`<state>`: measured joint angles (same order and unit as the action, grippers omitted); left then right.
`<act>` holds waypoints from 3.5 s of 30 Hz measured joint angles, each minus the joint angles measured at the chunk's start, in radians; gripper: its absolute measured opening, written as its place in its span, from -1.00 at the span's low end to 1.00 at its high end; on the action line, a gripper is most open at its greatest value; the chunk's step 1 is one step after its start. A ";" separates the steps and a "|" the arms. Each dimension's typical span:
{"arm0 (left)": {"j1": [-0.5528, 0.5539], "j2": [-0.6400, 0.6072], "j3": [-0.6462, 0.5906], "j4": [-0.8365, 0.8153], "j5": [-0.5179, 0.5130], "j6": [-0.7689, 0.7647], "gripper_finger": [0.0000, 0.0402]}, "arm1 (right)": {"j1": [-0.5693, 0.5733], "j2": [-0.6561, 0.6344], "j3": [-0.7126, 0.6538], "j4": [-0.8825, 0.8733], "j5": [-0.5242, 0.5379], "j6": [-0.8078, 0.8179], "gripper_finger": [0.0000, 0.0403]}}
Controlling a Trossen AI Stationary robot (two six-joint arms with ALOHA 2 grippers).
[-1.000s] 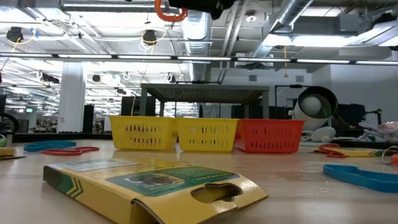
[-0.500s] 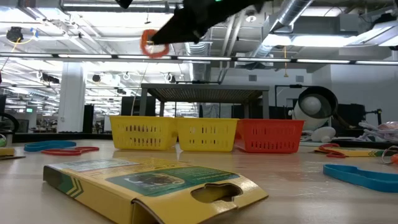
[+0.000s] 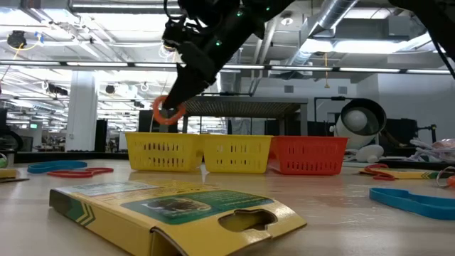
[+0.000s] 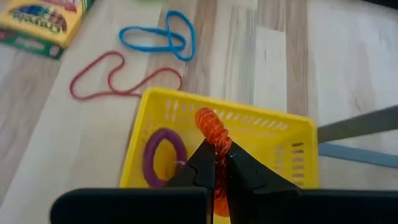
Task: Pick & Place Office Desk Supplies
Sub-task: Put the orange spring keychain into the left yellow bin, then put the yellow crayon box into the right yellow bin
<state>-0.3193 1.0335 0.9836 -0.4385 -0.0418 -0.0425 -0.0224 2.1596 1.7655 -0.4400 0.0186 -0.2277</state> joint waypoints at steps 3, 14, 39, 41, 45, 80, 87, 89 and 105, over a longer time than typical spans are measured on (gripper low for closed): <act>-0.019 -0.006 0.000 -0.008 0.000 0.000 -0.14 | -0.006 0.003 0.001 -0.021 -0.020 0.011 -0.97; -0.034 -0.012 0.000 -0.009 -0.005 -0.018 -0.14 | -0.020 0.005 0.001 -0.060 -0.046 0.022 -0.97; -0.033 -0.012 0.000 -0.008 -0.007 -0.019 -0.14 | -0.017 0.007 -0.019 -0.070 -0.071 0.045 -0.91; -0.033 -0.012 0.000 -0.008 -0.007 -0.019 -0.14 | -0.017 0.007 -0.019 -0.067 -0.071 0.045 -0.93; -0.033 -0.012 0.000 -0.008 -0.008 -0.019 -0.14 | -0.017 0.007 -0.019 -0.061 -0.072 0.045 -0.94; -0.033 -0.013 0.000 -0.009 -0.011 -0.037 -0.14 | 0.028 -0.046 -0.018 -0.013 -0.154 0.071 -0.09; -0.033 -0.013 0.000 -0.018 -0.011 -0.045 -0.14 | 0.104 -0.148 -0.018 -0.006 -0.153 0.063 -0.11; -0.033 -0.013 0.000 -0.018 -0.011 -0.045 -0.14 | 0.126 -0.174 -0.018 -0.008 -0.152 0.063 -0.12; -0.033 -0.014 0.000 0.064 -0.011 -0.126 -0.14 | 0.223 -0.365 -0.020 -0.011 -0.149 0.053 -0.21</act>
<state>-0.3523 1.0199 0.9835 -0.3748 -0.0525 -0.1686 0.2008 1.7947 1.7454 -0.4505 -0.1301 -0.1751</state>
